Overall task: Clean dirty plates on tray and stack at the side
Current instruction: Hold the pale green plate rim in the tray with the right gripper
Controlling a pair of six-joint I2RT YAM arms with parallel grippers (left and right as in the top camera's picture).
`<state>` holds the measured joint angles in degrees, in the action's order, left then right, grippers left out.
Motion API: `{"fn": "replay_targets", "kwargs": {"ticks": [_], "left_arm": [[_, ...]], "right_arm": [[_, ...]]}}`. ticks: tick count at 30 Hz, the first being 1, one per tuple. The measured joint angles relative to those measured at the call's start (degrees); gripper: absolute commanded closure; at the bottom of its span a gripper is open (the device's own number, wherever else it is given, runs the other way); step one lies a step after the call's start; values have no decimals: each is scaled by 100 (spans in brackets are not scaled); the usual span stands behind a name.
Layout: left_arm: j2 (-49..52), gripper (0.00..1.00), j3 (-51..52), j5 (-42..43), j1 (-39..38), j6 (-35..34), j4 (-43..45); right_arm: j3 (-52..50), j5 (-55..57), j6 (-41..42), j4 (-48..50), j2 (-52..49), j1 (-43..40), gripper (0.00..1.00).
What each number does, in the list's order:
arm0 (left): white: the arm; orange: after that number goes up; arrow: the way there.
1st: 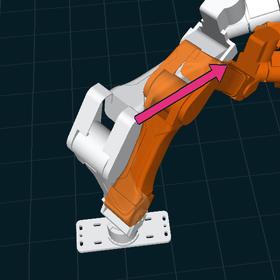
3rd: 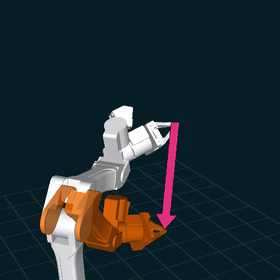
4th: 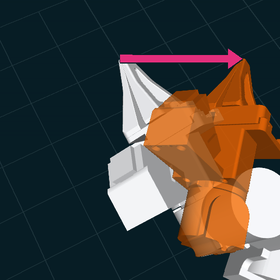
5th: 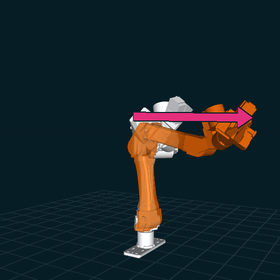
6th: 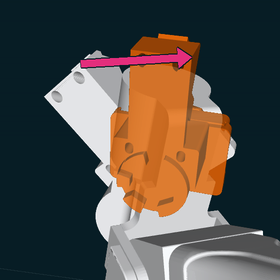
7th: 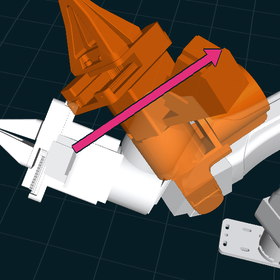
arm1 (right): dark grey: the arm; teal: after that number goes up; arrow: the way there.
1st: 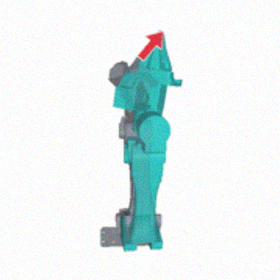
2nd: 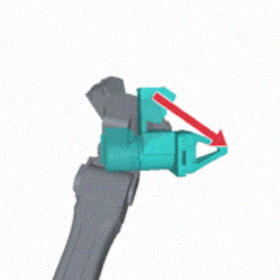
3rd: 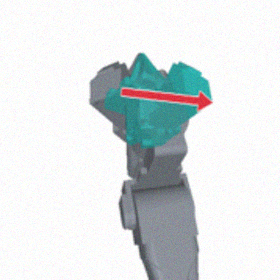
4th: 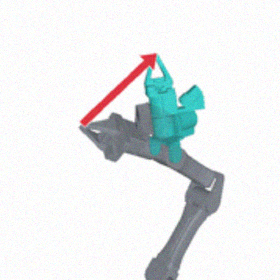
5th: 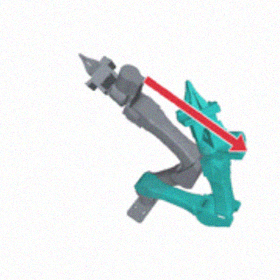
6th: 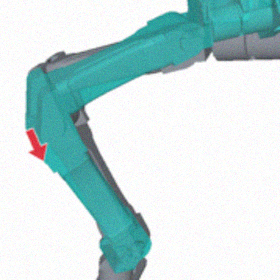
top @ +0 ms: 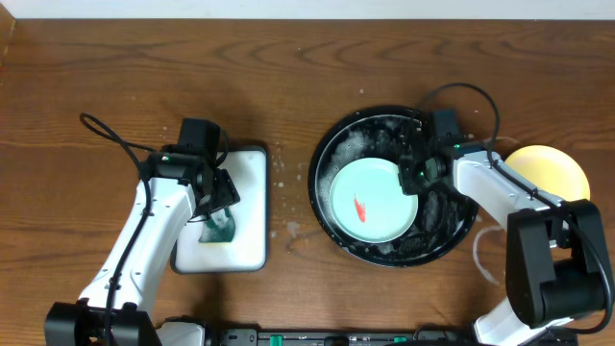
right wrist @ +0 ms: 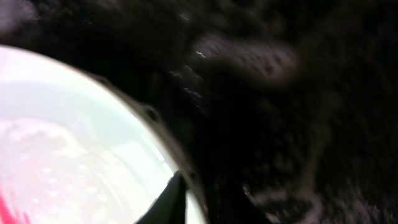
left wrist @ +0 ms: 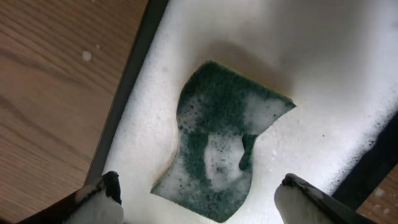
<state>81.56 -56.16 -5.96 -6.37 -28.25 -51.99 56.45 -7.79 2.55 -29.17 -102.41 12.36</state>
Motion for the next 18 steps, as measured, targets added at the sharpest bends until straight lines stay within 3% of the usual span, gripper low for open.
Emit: {"fn": "replay_targets", "kwargs": {"ticks": [1, 6, 14, 18], "left_arm": [[0, 17, 0, 2, 0, 0, 0], [0, 17, 0, 0, 0, 0, 0], [0, 17, 0, 2, 0, 0, 96], [0, 17, 0, 4, 0, 0, 92]], "right_arm": [[0, -28, -133, 39, -11, 9, 99], [4, -87, -190, 0, 7, -17, 99], [98, -122, 1878, -761, 9, -79, 99], [114, -140, 2203, -885, 9, -79, 99]]}}
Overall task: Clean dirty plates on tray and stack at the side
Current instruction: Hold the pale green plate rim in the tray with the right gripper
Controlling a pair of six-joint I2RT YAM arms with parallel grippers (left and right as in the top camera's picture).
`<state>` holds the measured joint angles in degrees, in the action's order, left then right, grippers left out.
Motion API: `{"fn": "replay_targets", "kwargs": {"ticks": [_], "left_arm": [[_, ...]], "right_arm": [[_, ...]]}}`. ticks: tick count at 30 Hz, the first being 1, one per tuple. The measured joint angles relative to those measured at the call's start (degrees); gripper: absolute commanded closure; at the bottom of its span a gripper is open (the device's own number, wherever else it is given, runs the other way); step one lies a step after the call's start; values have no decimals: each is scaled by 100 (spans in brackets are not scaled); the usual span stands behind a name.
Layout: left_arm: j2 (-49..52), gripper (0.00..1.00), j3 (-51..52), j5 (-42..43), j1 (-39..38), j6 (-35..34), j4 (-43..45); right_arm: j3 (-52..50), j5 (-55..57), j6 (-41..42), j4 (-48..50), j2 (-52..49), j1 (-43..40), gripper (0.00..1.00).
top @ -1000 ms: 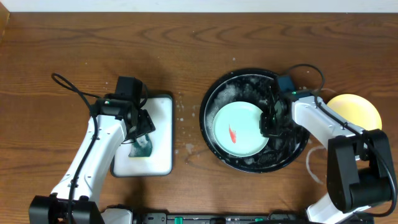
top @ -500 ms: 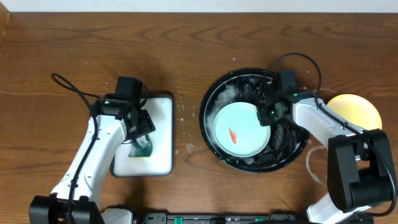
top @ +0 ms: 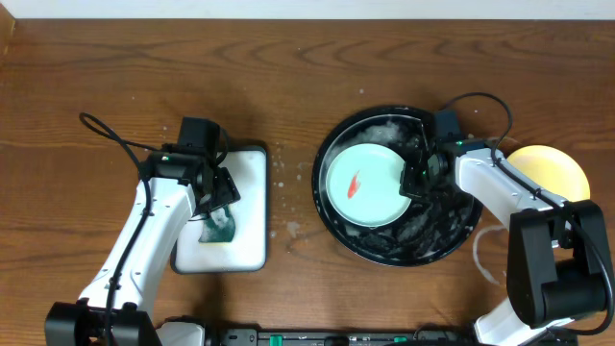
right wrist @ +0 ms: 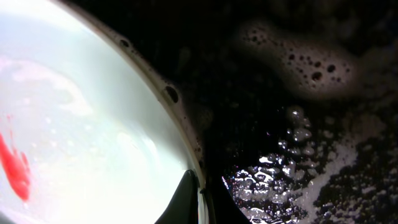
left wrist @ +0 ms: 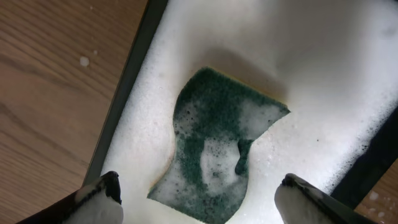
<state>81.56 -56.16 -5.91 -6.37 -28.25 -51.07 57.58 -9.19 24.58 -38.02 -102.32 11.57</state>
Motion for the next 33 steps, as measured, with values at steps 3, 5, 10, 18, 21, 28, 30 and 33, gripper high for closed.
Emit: {"fn": "replay_targets", "kwargs": {"ticks": [3, 5, 10, 18, 21, 28, 30, 33], "left_arm": [[0, 17, 0, 20, 0, 0, -4], [0, 17, 0, 46, 0, 0, 28], [0, 17, 0, 74, 0, 0, 120], [0, 17, 0, 90, 0, 0, 138], [0, 17, 0, 103, 0, 0, 205], [0, 17, 0, 105, 0, 0, 267], [0, 17, 0, 105, 0, 0, 229], [0, 17, 0, 105, 0, 0, 109]], "right_arm": [[0, 0, -33, 9, 0, 0, 99], [-2, 2, -151, 66, 0, 0, 99], [-63, 138, -848, 516, -7, -2, 67], [-76, 160, -1558, 479, 57, -87, 85], [-133, 66, -1628, 481, 59, -140, 78], [-208, 4, -1668, 640, 118, -151, 99], [-243, -17, -1650, 721, 136, -179, 99], [-264, -33, -1561, 765, 146, -216, 99]]}}
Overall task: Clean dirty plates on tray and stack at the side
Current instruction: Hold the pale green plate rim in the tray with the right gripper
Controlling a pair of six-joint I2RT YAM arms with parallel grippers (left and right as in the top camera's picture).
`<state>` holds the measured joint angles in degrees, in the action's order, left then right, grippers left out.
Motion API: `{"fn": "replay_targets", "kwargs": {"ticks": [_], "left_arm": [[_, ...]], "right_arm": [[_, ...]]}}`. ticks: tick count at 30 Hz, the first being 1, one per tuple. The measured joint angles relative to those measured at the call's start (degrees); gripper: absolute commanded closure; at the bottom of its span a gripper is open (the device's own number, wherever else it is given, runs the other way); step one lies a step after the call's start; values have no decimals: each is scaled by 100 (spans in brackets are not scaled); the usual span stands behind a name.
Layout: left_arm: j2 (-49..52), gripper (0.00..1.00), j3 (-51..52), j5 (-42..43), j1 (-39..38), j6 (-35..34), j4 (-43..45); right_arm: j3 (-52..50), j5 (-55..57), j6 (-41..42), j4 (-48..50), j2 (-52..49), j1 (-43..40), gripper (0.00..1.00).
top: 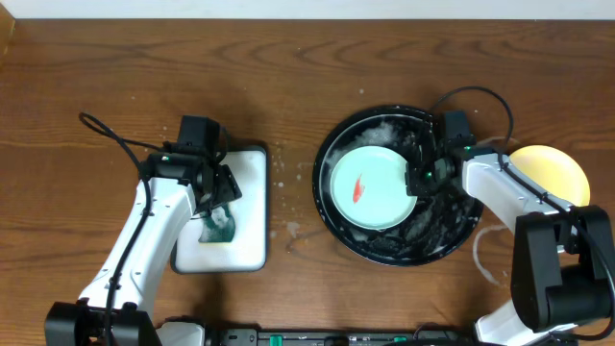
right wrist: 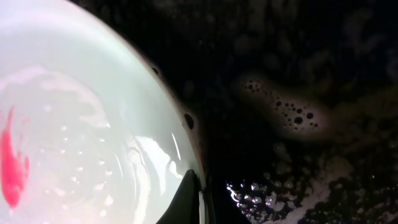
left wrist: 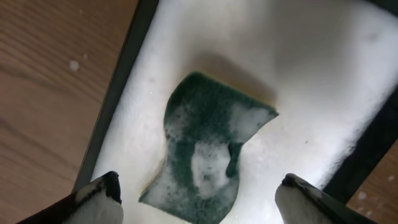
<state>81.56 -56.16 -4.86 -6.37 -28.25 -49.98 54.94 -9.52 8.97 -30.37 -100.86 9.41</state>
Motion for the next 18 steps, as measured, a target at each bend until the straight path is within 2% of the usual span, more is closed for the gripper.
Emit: {"fn": "replay_targets", "kwargs": {"ticks": [4, 10, 15, 18], "left_arm": [[-2, 20, 85, 0, 0, 0, 151], [2, 28, 815, 2, 0, -4, 1226], [179, 51, 1388, 0, 0, -31, 2000], [354, 61, 1491, -7, 0, -2, 2295]], "right_arm": [[-4, -52, 61, 2, 0, -24, 99], [-4, -55, 68, 0, 0, -24, 99], [-4, -55, 68, -4, 0, -24, 99], [-4, -55, 70, -4, 0, -24, 99]]}}
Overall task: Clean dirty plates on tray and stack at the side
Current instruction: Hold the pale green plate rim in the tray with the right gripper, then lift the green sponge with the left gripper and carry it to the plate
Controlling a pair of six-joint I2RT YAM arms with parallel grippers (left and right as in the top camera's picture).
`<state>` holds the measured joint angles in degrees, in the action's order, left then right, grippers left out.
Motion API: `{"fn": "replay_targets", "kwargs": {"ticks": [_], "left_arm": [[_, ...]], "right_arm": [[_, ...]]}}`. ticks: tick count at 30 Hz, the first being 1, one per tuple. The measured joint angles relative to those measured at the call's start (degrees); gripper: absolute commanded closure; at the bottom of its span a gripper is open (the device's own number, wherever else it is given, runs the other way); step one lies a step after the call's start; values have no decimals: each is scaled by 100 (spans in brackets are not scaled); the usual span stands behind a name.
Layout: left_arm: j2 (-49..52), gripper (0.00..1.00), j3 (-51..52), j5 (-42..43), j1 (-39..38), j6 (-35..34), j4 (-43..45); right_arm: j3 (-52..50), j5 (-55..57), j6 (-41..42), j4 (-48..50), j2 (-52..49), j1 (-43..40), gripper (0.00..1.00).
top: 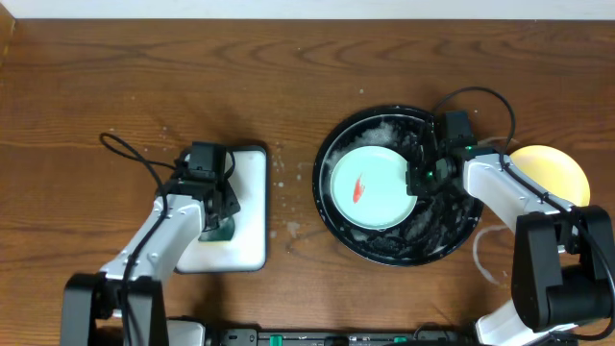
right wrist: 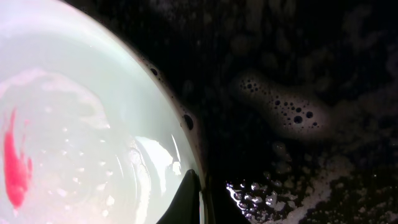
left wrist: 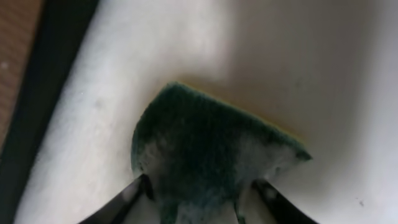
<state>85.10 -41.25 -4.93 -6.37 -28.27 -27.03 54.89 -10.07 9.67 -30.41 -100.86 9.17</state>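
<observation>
A pale green plate (top: 370, 187) with a red smear (right wrist: 17, 168) lies in the round black tray (top: 394, 245) of foamy water. My right gripper (top: 420, 179) is shut on the plate's right rim (right wrist: 198, 186), one finger on top of the rim. A green sponge (left wrist: 205, 149) lies in the white foam-filled dish (top: 248, 207). My left gripper (left wrist: 199, 194) is down in that dish with its fingers (left wrist: 138, 190) pressed against both sides of the sponge. In the overhead view the sponge is mostly hidden under the left gripper (top: 219, 221).
A yellow plate (top: 553, 165) lies on the table to the right of the black tray, partly under my right arm. Foam specks dot the wood between the dish and the tray. Suds (right wrist: 286, 112) float on the dark water.
My left gripper has come down from above the sponge onto it, and its jaws have gone from wide open to closed against the sponge. The right gripper and plate have not moved.
My right gripper held the plate's right rim throughout; the plate sat low in the tray, then up and left, then near the middle. My left gripper hovered open over the sponge, a little higher each time, and now grips it in the dish.
</observation>
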Motion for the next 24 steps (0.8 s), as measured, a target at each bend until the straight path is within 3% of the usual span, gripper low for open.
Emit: {"fn": "replay_targets", "kwargs": {"ticks": [6, 13, 24], "left_arm": [[372, 92, -17, -61, -2, -22, 245], [426, 92, -179, -103, -2, 79, 39], [-221, 92, -1263, 256, -103, 330, -1604]], "right_arm": [[0, 0, 20, -2, 0, 0, 99], [0, 0, 20, -2, 0, 0, 99], [0, 0, 20, -4, 0, 0, 99]]}}
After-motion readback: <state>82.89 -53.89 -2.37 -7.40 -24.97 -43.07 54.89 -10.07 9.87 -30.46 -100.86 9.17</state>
